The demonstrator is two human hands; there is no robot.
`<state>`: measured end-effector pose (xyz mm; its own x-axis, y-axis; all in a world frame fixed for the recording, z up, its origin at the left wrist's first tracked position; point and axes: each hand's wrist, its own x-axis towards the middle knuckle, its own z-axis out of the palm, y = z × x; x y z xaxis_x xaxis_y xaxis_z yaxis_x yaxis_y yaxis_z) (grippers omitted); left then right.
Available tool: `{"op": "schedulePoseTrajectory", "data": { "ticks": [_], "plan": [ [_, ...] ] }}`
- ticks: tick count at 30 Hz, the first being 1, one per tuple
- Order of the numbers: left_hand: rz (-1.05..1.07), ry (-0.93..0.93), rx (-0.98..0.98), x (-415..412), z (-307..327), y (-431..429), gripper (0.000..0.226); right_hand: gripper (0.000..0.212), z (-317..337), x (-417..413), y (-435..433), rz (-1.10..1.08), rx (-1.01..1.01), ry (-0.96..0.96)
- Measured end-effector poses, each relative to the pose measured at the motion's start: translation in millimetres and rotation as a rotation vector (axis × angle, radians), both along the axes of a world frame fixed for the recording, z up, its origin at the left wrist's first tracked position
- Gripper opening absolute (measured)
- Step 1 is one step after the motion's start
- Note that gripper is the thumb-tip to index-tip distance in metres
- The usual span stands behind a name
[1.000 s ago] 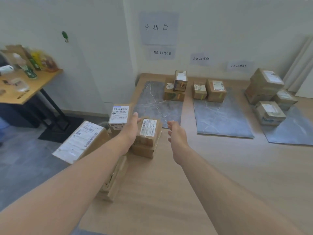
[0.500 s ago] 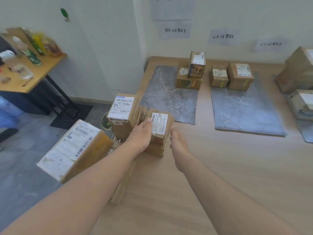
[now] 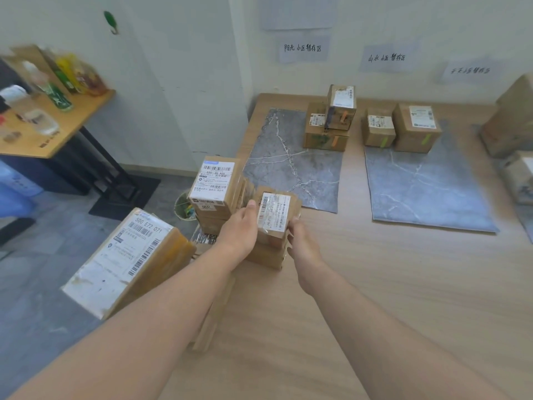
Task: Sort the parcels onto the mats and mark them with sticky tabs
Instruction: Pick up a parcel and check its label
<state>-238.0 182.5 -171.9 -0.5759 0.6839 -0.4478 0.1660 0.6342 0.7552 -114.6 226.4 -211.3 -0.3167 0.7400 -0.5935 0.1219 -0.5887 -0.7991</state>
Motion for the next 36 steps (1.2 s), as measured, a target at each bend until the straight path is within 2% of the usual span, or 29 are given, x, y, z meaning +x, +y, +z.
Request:
{"op": "schedulePoseTrajectory", "data": {
  "ticks": [7, 11, 14, 18, 21, 25, 27, 30, 36],
  "plan": [
    [0.127, -0.181, -0.004, 1.6, 8.1, -0.3, 0.060, 0.051, -2.1, -1.9, -7.5, -0.040, 0.006, -0.037],
    [0.133, -0.181, 0.027, 4.0, 17.6, -3.2, 0.065, 0.063, 11.2, 6.7, -9.2, -0.087, 0.013, -0.037],
    [0.128, -0.196, 0.084, 9.9, 36.1, -3.1, 0.058, 0.050, 41.0, 16.6, -9.2, -0.119, 0.049, -0.052],
    [0.181, -0.310, 0.206, 21.7, 74.0, -6.3, 0.067, 0.038, 80.7, 30.4, -6.6, -0.188, 0.142, -0.041],
    [0.162, -0.382, 0.300, 34.9, 105.7, -14.8, 0.074, 0.037, 110.4, 38.8, -11.4, -0.245, 0.234, -0.048],
    [0.102, -0.447, 0.433, 46.5, 145.9, -25.4, 0.064, 0.035, 155.1, 53.2, -22.3, -0.318, 0.370, -0.006],
    [0.086, -0.456, 0.497, 49.6, 167.8, -30.5, 0.063, 0.033, 181.5, 60.5, -28.5, -0.348, 0.416, 0.028],
    [0.086, -0.466, 0.573, 54.5, 204.8, -40.3, 0.060, 0.043, 221.1, 69.2, -38.7, -0.378, 0.494, 0.040],
    [-0.014, -0.447, 0.679, 66.1, 261.7, -65.9, 0.061, 0.038, 281.6, 85.9, -71.4, -0.448, 0.620, 0.024]
  ]
}}
